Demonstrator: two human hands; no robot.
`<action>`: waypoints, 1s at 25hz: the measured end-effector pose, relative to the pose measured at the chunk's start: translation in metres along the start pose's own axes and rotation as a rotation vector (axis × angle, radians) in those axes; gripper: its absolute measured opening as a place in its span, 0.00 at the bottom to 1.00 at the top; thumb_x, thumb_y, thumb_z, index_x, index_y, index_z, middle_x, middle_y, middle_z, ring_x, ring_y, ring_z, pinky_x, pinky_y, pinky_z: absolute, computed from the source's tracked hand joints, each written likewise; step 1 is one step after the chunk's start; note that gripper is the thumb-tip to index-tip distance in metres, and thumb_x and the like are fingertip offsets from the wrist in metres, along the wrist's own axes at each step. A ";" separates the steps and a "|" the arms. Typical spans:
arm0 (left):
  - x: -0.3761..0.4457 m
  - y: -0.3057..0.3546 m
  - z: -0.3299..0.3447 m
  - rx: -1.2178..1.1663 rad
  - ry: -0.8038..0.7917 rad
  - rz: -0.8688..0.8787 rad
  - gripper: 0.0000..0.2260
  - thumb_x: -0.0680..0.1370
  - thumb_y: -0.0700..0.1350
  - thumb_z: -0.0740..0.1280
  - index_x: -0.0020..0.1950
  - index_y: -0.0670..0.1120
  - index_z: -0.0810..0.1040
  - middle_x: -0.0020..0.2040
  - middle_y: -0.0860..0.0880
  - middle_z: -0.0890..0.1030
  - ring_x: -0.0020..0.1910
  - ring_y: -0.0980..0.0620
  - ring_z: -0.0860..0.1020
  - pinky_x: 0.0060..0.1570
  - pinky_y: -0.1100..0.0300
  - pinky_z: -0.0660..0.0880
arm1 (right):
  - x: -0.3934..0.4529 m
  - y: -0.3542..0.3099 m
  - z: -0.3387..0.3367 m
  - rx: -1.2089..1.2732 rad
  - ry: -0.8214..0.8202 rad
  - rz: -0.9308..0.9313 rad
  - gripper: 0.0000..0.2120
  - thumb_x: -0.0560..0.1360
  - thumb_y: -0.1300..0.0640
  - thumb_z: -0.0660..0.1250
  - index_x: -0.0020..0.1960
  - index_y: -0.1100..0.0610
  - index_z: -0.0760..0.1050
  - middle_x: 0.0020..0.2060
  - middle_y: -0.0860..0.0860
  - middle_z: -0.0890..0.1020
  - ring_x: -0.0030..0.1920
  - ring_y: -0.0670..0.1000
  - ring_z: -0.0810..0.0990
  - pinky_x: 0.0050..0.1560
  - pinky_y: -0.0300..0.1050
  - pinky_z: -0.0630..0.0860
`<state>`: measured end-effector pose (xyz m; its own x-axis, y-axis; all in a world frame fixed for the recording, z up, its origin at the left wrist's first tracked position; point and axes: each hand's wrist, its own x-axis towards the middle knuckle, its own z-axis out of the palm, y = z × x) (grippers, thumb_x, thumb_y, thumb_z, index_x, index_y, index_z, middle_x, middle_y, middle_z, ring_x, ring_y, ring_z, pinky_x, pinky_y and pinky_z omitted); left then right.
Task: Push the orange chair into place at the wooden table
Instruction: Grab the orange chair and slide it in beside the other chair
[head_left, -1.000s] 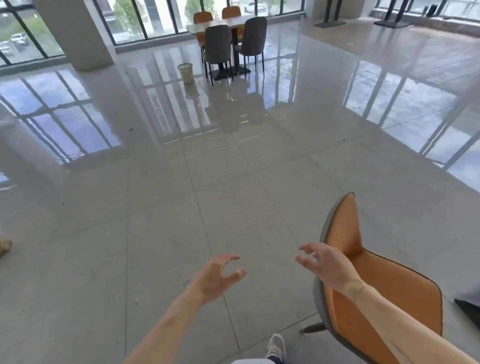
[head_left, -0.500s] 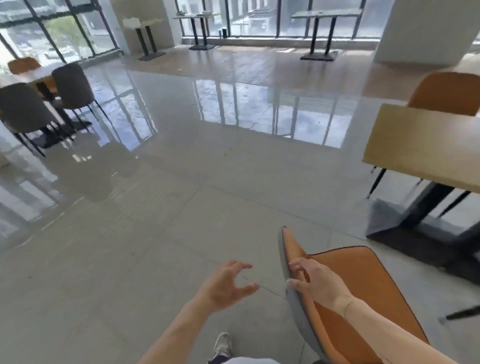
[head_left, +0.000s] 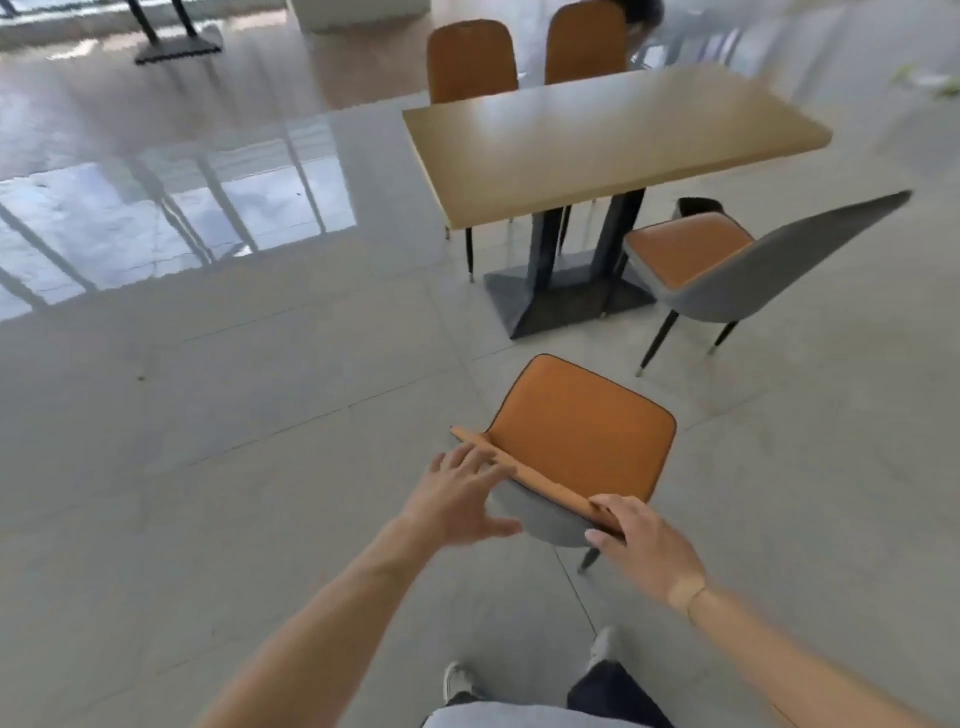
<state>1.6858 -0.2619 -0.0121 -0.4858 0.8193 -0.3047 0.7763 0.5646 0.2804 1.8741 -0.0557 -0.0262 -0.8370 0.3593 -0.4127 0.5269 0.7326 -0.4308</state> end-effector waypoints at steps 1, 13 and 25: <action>0.012 -0.004 -0.001 0.045 -0.025 0.037 0.34 0.71 0.72 0.62 0.73 0.61 0.61 0.75 0.53 0.61 0.76 0.48 0.52 0.74 0.42 0.51 | -0.008 0.000 0.004 -0.008 0.021 0.050 0.22 0.78 0.37 0.59 0.69 0.44 0.66 0.64 0.45 0.73 0.61 0.49 0.74 0.53 0.50 0.76; 0.073 -0.035 0.008 0.118 -0.098 0.146 0.38 0.65 0.82 0.47 0.68 0.66 0.66 0.68 0.59 0.70 0.69 0.53 0.65 0.69 0.45 0.57 | 0.013 -0.027 0.053 -0.077 0.262 0.321 0.34 0.70 0.22 0.41 0.64 0.40 0.66 0.62 0.45 0.73 0.61 0.56 0.68 0.60 0.61 0.62; 0.094 -0.029 0.023 0.044 0.144 0.167 0.34 0.66 0.81 0.51 0.58 0.62 0.76 0.56 0.59 0.79 0.60 0.50 0.75 0.61 0.42 0.64 | 0.035 -0.009 0.031 -0.138 0.234 0.329 0.39 0.64 0.17 0.41 0.62 0.38 0.67 0.60 0.43 0.74 0.60 0.54 0.68 0.59 0.59 0.63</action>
<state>1.6272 -0.2038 -0.0701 -0.3989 0.9086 -0.1238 0.8660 0.4177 0.2750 1.8451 -0.0673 -0.0615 -0.6470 0.6964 -0.3105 0.7600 0.6219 -0.1886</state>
